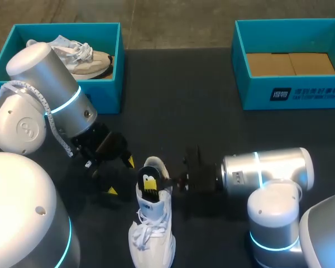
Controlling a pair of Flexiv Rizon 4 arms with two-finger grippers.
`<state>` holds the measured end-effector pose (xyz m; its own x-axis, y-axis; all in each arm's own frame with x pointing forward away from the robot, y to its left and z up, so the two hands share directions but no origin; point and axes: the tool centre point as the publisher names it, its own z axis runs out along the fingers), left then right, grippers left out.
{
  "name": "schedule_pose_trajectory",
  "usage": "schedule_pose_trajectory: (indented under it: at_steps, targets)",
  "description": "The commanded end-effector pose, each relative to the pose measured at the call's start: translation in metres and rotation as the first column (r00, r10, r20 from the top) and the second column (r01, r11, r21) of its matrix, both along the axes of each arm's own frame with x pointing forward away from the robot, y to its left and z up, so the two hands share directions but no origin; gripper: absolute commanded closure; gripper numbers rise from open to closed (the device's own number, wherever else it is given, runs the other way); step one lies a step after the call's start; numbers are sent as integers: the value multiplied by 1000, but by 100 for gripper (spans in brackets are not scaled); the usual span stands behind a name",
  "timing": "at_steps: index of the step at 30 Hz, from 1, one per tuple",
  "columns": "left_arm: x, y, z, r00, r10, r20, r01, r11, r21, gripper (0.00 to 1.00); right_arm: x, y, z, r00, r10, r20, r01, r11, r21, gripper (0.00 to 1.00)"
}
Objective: Take the shoe out of the shoebox, open the shoe tongue, remove and reinsert the insole, then place the shoe into the shoebox
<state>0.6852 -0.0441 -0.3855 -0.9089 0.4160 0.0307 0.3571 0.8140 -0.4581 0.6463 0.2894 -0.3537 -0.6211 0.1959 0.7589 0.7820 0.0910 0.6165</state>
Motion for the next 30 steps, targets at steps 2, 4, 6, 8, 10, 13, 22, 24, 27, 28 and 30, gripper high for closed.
schedule_pose_trajectory:
  at_steps: [2, 4, 6, 8, 10, 13, 22, 24, 27, 28, 30]
  targets:
    - [-1, 1, 0, 1000, 0, 2, 0, 1000, 0, 0, 5, 2, 15, 999, -4, 34, 5, 1000, -22, 62]
    - [-1, 1, 0, 1000, 0, 2, 0, 1000, 0, 0, 7, 3, 19, 999, -4, 51, 5, 1000, -29, 65]
    - [-1, 1, 0, 1000, 0, 2, 0, 1000, 0, 0, 10, 4, 22, 998, 1, 57, 0, 1000, -29, 68]
    - [-1, 1, 0, 1000, 0, 2, 0, 1000, 0, 0, 12, 4, 23, 998, 1, 63, 1, 999, -33, 70]
    - [-1, 1, 0, 1000, 0, 2, 0, 1000, 0, 0, 14, 5, 24, 998, 2, 67, 1, 999, -34, 70]
    - [-1, 1, 0, 1000, 0, 2, 0, 1000, 0, 0, 16, 5, 22, 998, 0, 68, 2, 999, -34, 69]
    - [-1, 1, 0, 1000, 0, 2, 0, 1000, 0, 0, 17, 1, 23, 995, -36, 97, 38, 999, -23, 72]
    - [-1, 1, 0, 1000, 0, 2, 0, 1000, 0, 0, 20, 0, 22, 994, -45, 96, 47, 999, -25, 88]
    - [-1, 1, 0, 1000, 0, 2, 0, 1000, 0, 0, 23, -1, 18, 995, -52, 86, 55, 998, -27, 100]
    - [-1, 1, 0, 1000, 0, 2, 0, 1000, 0, 0, 24, -1, 16, 995, -54, 80, 56, 998, -28, 100]
    - [-1, 1, 0, 1000, 0, 2, 0, 1000, 0, 0, 26, -1, 12, 996, -60, 61, 61, 998, -25, 100]
